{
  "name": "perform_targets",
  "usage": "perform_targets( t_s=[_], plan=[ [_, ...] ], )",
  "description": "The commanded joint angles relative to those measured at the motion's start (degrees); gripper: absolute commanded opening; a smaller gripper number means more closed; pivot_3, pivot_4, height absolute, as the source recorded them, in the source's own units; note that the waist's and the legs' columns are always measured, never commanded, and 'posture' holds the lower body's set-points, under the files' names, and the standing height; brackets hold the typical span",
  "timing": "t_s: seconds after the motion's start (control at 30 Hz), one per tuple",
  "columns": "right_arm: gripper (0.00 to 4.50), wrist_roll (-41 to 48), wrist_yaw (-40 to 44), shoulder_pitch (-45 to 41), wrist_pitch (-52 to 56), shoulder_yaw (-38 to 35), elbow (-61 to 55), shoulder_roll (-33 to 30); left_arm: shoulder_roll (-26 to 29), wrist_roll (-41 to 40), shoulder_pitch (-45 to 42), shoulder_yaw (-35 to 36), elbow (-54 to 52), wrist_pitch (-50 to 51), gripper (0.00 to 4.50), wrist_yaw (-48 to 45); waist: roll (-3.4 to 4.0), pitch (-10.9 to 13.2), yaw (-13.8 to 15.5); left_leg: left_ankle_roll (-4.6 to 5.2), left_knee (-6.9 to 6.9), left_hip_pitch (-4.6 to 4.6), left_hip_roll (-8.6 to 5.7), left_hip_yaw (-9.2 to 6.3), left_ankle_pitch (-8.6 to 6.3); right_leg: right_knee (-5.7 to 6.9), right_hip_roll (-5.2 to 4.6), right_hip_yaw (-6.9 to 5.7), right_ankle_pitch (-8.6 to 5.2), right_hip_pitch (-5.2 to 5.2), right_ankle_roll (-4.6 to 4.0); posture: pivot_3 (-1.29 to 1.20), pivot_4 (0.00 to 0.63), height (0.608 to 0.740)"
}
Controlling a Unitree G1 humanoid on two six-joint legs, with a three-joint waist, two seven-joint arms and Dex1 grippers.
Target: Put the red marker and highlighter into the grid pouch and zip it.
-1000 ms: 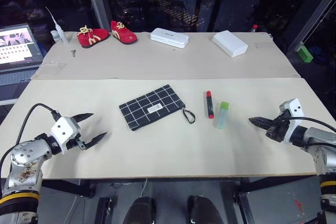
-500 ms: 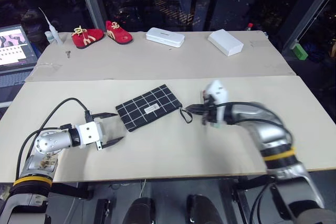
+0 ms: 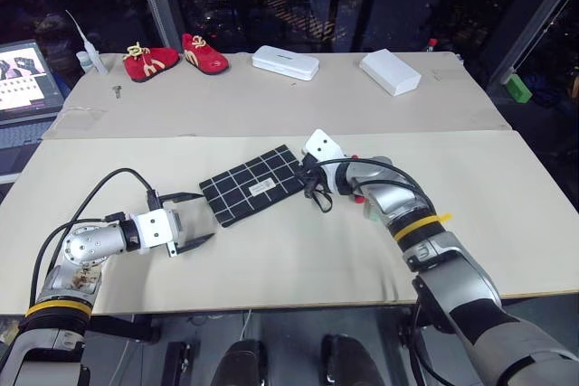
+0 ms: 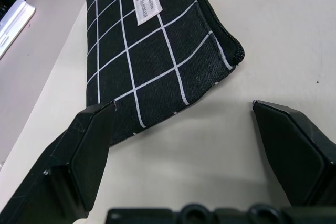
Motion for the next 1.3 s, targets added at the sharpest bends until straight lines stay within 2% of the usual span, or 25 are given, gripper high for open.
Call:
perform_targets(
  t_s=[0.03, 0.23, 0.43, 0.57, 0.77, 1.13, 1.2, 1.23, 1.3],
  plan=[
    [0.05, -4.6, -0.6, -0.9, -4.8, 2.5, 2.7, 0.3, 0.9, -0.9, 0.6, 0.7, -0.9, -1.2, 4.5, 0.5, 0.02, 0.0, -0.1, 0.0, 0.0, 0.0, 0.0, 0.0, 0.0, 0.01, 0.0, 0.01, 0.0, -0.01, 0.0, 0.0, 0.15, 0.74],
    [0.05, -10.8, -1.5, -0.6, -10.4, 5.9, 6.1, -0.1, 1.0, 0.2, 0.1, 0.2, -0.7, -2.6, 4.5, 1.3, 0.02, 0.0, -0.1, -0.03, 0.0, 0.25, 0.0, 0.02, 0.02, 0.26, -0.01, 0.03, 0.0, 0.11, 0.0, 0.0, 0.15, 0.74],
    [0.05, -10.5, -1.4, -1.4, -11.3, 3.9, 6.8, 0.3, -0.7, 13.7, -5.9, -2.7, 7.9, -14.3, 4.5, 13.6, 0.02, 0.0, 0.3, -0.08, 0.0, 0.52, 0.0, 0.04, 0.05, 0.36, -0.04, 0.03, -0.02, 0.22, -0.02, 0.0, 0.15, 0.74],
    [0.05, -10.2, -1.2, -0.9, -10.8, 3.3, 6.5, 0.6, -2.7, 17.9, -9.1, -4.5, 12.4, -19.0, 4.5, 20.0, 0.01, 0.0, 0.2, -0.1, 0.0, 0.5, -0.01, 0.09, 0.06, 0.46, -0.05, 0.03, -0.01, 0.2, -0.02, 0.0, 0.15, 0.74],
    [0.05, -10.3, -1.4, -1.0, -10.7, 2.5, 7.3, 1.2, -4.6, 20.4, -12.1, -7.9, 16.4, -22.9, 4.5, 24.1, 0.01, 0.0, 0.2, -0.09, 0.0, 0.46, 0.0, 0.13, 0.05, 0.45, -0.09, 0.02, -0.01, 0.16, -0.02, 0.0, 0.15, 0.74],
    [0.05, -10.5, -1.7, -2.0, -11.5, 1.5, 9.4, 1.8, -3.9, 24.3, -18.5, -11.4, 23.2, -26.3, 4.5, 29.8, 0.01, 0.0, 0.1, -0.09, 0.0, 0.49, 0.0, 0.15, 0.05, 0.45, -0.1, 0.0, -0.01, 0.17, -0.02, 0.0, 0.15, 0.74],
    [0.0, -10.4, -1.6, -2.0, -11.4, 1.2, 9.5, 1.7, -3.8, 24.8, -19.0, -11.9, 24.3, -27.1, 3.98, 30.4, 0.01, 0.0, 0.1, -0.09, 0.0, 0.49, 0.0, 0.15, 0.05, 0.46, -0.1, 0.0, -0.01, 0.17, -0.02, 0.0, 0.15, 0.74],
    [0.0, -10.4, -1.5, -1.9, -11.4, 1.2, 9.5, 1.6, -3.9, 24.7, -19.1, -12.1, 24.7, -27.4, 3.91, 30.4, 0.01, 0.0, 0.1, -0.09, 0.0, 0.49, 0.0, 0.16, 0.05, 0.46, -0.1, 0.0, -0.01, 0.17, -0.02, 0.0, 0.15, 0.74],
    [0.0, -10.4, -1.3, -1.7, -11.4, 1.0, 9.3, 1.3, -4.2, 24.3, -19.4, -12.5, 25.3, -28.2, 3.12, 30.6, 0.01, 0.0, 0.1, -0.09, 0.0, 0.48, 0.0, 0.16, 0.05, 0.45, -0.1, 0.0, -0.01, 0.17, -0.02, 0.0, 0.15, 0.74]
  ],
)
